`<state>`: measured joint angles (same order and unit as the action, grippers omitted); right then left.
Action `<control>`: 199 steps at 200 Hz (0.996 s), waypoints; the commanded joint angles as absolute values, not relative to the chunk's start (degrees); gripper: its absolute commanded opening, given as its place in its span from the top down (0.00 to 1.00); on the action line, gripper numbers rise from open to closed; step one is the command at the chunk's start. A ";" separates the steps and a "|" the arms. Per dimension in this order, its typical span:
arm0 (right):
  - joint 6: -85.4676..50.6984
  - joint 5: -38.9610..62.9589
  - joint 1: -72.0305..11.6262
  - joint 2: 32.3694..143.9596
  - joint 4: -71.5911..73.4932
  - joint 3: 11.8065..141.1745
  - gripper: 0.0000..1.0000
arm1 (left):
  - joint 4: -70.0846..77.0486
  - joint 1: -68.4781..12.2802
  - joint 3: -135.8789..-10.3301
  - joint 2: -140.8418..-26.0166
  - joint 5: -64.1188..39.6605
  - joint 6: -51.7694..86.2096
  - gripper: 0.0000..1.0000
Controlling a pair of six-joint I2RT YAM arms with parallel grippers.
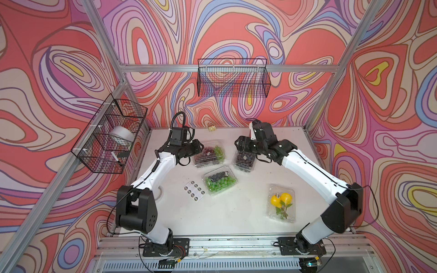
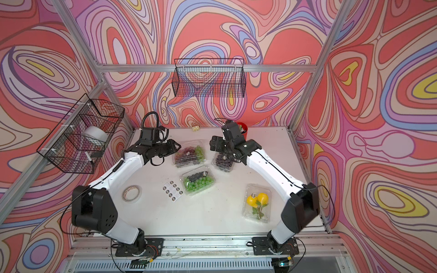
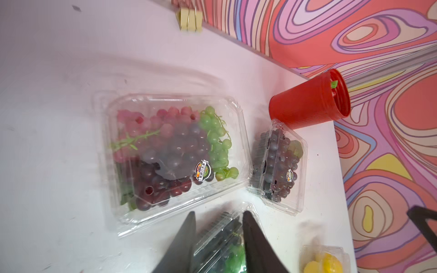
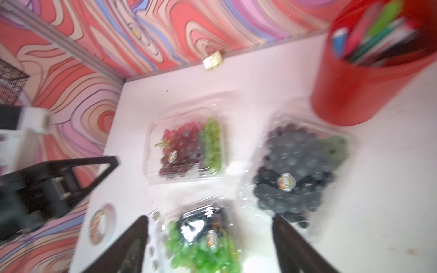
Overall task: Label fruit boxes
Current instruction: Reset both arms
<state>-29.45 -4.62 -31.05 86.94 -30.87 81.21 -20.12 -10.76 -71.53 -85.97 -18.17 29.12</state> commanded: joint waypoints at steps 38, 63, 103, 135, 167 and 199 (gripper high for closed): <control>-9.83 -21.43 -21.46 73.82 -13.08 56.64 0.02 | -15.58 -7.30 -50.98 -72.96 3.93 20.87 0.32; -1.20 -19.60 -17.83 70.62 0.94 45.31 0.02 | -9.06 -6.86 -42.97 -69.64 10.64 18.68 0.15; 1.64 -14.91 -12.20 71.29 22.43 31.27 0.02 | 4.95 -5.97 -32.77 -66.46 18.50 15.12 0.00; -2.05 -13.08 -8.72 77.29 39.71 23.91 0.02 | 17.57 -5.96 -24.77 -69.28 18.33 6.64 0.00; -1.88 -12.26 -7.87 84.73 52.70 20.01 0.02 | 37.04 -5.89 -17.70 -70.83 16.02 2.23 0.00; 1.95 -12.85 -6.39 89.03 63.79 17.78 0.02 | 64.80 -5.80 -11.63 -82.82 11.56 -2.15 0.00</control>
